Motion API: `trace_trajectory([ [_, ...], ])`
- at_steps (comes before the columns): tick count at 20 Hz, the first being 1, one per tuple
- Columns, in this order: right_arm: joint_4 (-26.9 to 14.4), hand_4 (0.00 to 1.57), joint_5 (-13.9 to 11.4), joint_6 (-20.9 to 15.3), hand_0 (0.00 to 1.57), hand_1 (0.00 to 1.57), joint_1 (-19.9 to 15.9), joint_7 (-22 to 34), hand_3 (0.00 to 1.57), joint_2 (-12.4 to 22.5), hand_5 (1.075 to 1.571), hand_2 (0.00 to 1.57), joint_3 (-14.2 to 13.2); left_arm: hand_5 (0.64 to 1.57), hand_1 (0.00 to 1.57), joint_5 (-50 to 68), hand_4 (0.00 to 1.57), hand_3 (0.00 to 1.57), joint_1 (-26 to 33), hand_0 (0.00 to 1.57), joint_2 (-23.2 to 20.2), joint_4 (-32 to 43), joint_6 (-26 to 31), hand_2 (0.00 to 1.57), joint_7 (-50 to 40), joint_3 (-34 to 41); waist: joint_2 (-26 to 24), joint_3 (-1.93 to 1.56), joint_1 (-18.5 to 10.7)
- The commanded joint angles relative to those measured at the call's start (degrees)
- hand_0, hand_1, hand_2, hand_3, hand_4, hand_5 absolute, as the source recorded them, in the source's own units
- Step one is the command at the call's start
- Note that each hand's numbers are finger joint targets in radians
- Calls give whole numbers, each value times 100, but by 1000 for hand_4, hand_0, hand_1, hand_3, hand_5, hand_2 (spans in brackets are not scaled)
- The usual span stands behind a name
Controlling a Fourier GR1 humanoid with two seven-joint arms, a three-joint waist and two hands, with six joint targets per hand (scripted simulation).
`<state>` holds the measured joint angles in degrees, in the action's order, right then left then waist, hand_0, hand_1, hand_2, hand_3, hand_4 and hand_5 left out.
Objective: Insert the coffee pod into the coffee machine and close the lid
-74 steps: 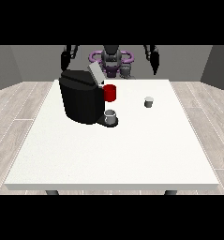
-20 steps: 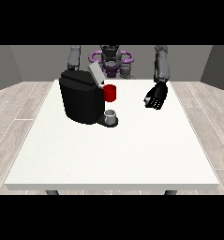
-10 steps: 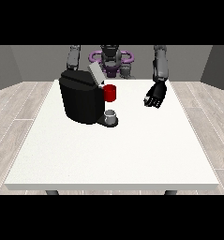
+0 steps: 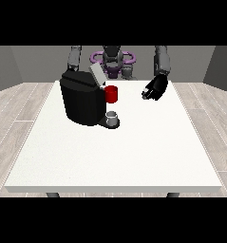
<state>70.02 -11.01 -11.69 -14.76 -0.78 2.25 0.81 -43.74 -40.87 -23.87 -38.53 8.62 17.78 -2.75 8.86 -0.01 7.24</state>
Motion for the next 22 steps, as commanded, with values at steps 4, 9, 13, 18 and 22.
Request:
trace_trajectory([
  [4, -99, 0, -110, 99, 0, 0, 157, 154, 0, 9, 1571, 0, 121, 1571, 1402, 105, 542, 1329, -238, 1402, -86, -140, 897, 1390, 50, 62, -535, 1, -28],
  [9, -529, 0, -1, 0, 0, 0, -96, -100, 0, -59, 1571, 0, -108, 1571, 1424, 51, 557, 1341, -781, 1424, 322, -518, 1375, 1404, -593, -73, -612, -2, -167],
  [13, -473, 0, 134, 277, 0, 0, 112, -144, 0, 63, 1571, 0, -128, 1571, 1403, 40, 598, 1341, -862, 1403, 717, -627, 1417, 1396, -1176, -69, -983, -2, -32],
  [18, -240, 0, 170, 279, 0, 0, -241, -55, 0, 41, 1571, 0, -142, 1571, 985, 361, 511, 1371, -1548, 985, 489, -525, 1547, 1204, -1238, 497, -559, 0, 262],
  [22, -84, 0, 140, -258, 0, 0, -219, -373, 0, -212, 1571, 0, 197, 1571, 1202, 462, 491, 1256, -2082, 1202, 312, -387, 1481, 1240, -1411, 805, -151, 0, 531],
])
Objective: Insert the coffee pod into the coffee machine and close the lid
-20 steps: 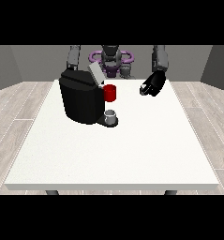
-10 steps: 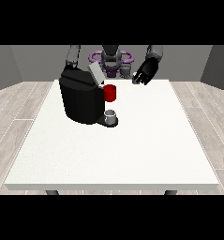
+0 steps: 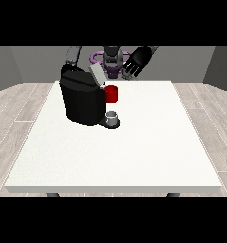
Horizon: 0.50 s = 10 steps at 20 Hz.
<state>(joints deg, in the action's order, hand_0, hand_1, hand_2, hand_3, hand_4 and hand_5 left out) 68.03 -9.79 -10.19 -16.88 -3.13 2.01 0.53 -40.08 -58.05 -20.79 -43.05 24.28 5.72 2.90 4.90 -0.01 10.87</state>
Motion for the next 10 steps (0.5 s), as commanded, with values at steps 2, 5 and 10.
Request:
trace_trajectory([
  [2, 273, 0, 51, 55, 0, 0, -257, 247, 0, 15, 1571, 0, -11, 1571, 1268, 105, 488, 1269, -537, 1268, -163, 144, 149, 1295, -332, 297, 172, 1, 281],
  [5, 421, 0, 18, 70, 0, 0, -560, 482, 0, 137, 1571, 0, -61, 1571, 1174, 34, 479, 1266, -806, 1174, -218, 155, 27, 1254, -310, 303, 424, 1, 450],
  [10, 488, 263, 31, 34, 0, 0, -716, 371, 0, 138, 1571, 0, -127, 1571, 1222, -6, 475, 1238, -1131, 1222, -281, 283, 17, 1288, -442, 369, 736, 0, 585],
])
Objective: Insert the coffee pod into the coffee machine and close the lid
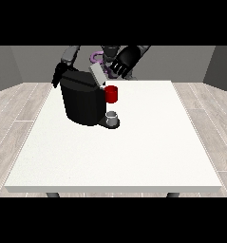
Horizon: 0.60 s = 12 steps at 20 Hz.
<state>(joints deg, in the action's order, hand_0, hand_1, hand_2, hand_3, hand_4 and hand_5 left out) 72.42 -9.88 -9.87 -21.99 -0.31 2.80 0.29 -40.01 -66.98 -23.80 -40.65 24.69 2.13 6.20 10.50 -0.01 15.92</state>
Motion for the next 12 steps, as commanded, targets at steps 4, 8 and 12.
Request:
trace_trajectory([
  [4, 225, 0, 171, 107, 0, 0, -201, 329, 0, 156, 1571, 0, -215, 1571, 1290, -126, 478, 1261, 27, 1290, 61, 111, -43, 1319, 123, -99, 97, 0, 27],
  [8, 274, 147, -6, -53, 0, 0, -68, -70, 0, -98, 1571, 0, 39, 1571, 1207, -116, 475, 1238, -348, 1207, -235, 244, -70, 1280, 142, 82, 500, 0, 238],
  [12, 95, 0, -67, -98, 0, 0, -213, 84, 0, 80, 1571, 0, -111, 1571, 1186, -182, 472, 1227, -436, 1186, -141, 281, -45, 1256, 98, 11, 579, 0, 174],
])
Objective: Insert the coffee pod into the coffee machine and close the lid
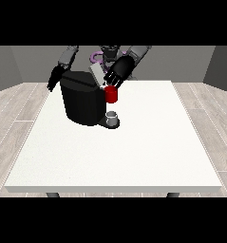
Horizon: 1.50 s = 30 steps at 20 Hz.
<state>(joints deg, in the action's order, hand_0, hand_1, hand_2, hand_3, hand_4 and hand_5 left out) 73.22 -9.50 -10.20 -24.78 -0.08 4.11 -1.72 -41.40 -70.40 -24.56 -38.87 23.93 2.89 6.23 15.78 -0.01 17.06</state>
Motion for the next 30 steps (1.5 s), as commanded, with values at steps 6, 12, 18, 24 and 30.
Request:
trace_trajectory([
  [6, -29, 153, 34, -28, 0, 0, -149, -162, 0, 70, 1571, 0, -129, 1571, 1243, -22, 423, 1230, -235, 1243, -123, 142, -14, 1284, 144, 92, 323, -1, 61],
  [12, -46, 169, 43, 19, 0, 0, -146, 71, 0, 89, 1571, 0, -128, 1571, 1196, -31, 418, 1201, -202, 1196, 3, 239, 65, 1252, 66, 77, 64, 0, 4],
  [18, 157, 0, -23, -40, 0, 0, -41, 219, 0, -23, 1571, 0, 7, 1571, 1227, -102, 406, 1198, -180, 1227, -196, 274, -134, 1258, 417, 110, 152, 2, 133],
  [24, -284, 0, 187, 69, 0, 0, -222, -127, 0, 224, 1571, 0, -376, 1571, 1217, -148, 357, 1195, -386, 1217, -74, 148, -13, 1242, 211, 35, 133, -2, -117],
  [30, -217, 0, 209, 18, 0, 0, -211, -34, 0, 133, 1571, 0, -353, 1571, 1269, -369, 171, 1176, -172, 1269, -97, 137, -406, 1275, 432, -81, 199, -1, -106],
])
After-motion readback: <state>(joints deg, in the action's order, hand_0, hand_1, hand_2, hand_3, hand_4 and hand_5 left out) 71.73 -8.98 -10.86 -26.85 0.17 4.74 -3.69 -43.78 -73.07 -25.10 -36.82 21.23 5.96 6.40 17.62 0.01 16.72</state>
